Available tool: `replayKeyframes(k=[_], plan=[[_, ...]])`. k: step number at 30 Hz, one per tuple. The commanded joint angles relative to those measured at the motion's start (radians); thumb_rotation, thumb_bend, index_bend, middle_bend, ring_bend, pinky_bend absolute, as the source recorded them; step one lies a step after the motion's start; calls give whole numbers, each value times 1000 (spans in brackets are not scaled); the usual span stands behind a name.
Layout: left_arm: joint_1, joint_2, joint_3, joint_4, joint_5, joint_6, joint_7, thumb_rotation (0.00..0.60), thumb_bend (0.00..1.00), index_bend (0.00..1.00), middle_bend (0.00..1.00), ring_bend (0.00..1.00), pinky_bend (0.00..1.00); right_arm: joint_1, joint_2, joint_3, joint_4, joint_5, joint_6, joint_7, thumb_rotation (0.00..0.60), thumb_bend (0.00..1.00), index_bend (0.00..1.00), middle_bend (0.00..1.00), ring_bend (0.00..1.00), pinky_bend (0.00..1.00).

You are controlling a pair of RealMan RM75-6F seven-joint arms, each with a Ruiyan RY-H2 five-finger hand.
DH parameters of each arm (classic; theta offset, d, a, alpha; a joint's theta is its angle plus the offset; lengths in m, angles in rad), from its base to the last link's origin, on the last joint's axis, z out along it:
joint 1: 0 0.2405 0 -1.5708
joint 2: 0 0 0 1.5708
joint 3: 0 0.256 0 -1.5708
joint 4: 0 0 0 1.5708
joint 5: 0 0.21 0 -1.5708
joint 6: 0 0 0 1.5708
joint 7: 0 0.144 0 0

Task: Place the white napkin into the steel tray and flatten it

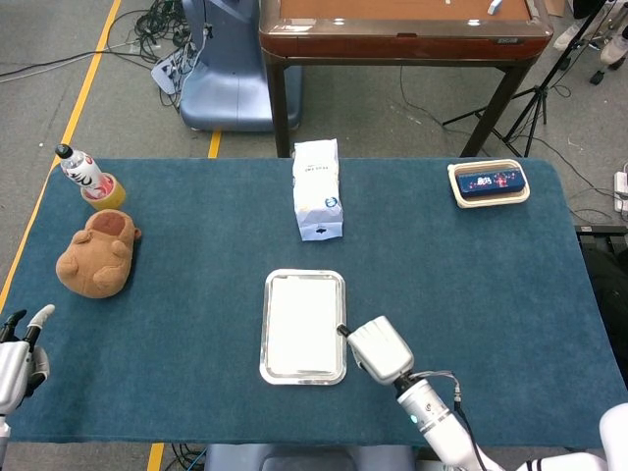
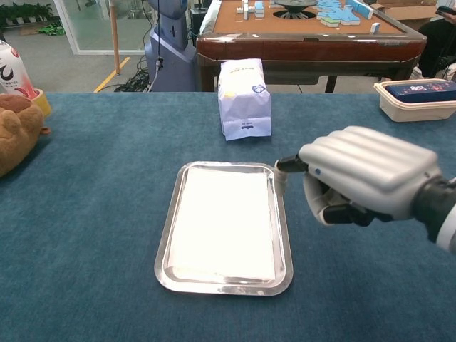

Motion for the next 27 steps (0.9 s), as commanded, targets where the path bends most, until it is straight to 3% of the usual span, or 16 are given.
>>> replayKeyframes(k=[1,6,9,14,17,27], plan=[[1,-1,1,1,7,5,-2,600,4,147,138,116,345,-30,60,-11,-14,-56,41,24,600,1000,408,1000,972,1000],[6,-2,3,2,25,24,-9,600,4,149,138,115,345,-79,151,-36,-22,-108,92,48,600,1000,437,987,896,1000],[11,-4,5,4,41,37,-13,600,4,153,138,116,345,-114,212,-58,-26,-121,113,76,600,1000,437,887,805,960],[16,-8,11,7,68,56,-17,600,4,153,138,116,345,-152,347,-99,-71,-102,100,110,600,1000,437,575,496,519],[20,-12,12,13,84,69,-23,600,4,153,138,116,345,-186,401,-114,-63,-142,132,153,600,973,437,487,399,339],[31,-45,11,62,148,132,-57,600,4,153,138,115,345,-368,444,-88,17,-223,366,315,600,518,437,472,380,306]])
